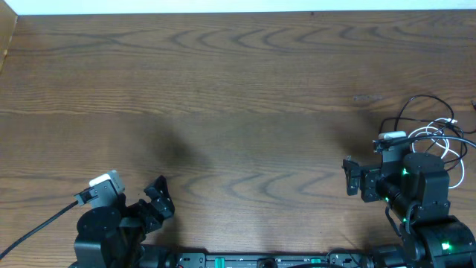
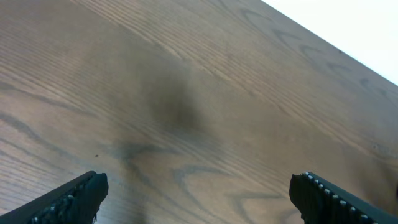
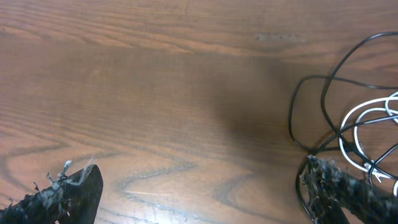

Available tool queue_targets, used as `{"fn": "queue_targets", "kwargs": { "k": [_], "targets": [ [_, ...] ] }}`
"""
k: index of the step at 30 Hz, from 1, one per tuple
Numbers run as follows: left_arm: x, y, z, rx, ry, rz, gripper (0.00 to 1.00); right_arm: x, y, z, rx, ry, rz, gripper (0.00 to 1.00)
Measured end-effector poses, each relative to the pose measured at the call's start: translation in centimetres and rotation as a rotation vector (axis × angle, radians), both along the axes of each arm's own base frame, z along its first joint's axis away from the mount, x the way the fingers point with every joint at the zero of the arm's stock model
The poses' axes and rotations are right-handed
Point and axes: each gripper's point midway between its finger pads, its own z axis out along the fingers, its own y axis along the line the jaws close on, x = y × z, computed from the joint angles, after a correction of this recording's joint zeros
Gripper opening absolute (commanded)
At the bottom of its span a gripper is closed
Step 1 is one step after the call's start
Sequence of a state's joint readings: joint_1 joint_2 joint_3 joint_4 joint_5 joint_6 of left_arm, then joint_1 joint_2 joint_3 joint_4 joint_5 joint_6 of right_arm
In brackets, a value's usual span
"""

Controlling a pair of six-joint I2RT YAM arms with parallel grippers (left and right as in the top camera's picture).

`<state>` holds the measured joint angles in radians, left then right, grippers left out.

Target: Untangle cables

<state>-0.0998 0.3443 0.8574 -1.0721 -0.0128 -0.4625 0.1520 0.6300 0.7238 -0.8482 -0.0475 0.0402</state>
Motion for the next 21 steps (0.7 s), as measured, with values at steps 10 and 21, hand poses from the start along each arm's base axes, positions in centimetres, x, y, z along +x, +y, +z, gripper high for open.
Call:
{"fn": "queue_targets", "kwargs": {
  "k": [10,21],
  "targets": [
    [-0.02,0.0,-0.02,0.0,0.001,0.0,0.98,-0.38,-0.06,-0.4,-0.003,0.022,0.0,0.99],
    [-0.02,0.0,-0.02,0.0,0.001,0.0,0.98,-0.73,-0.15,-0.55,-0.004,0.009,-0.002,0.99]
  ]
}}
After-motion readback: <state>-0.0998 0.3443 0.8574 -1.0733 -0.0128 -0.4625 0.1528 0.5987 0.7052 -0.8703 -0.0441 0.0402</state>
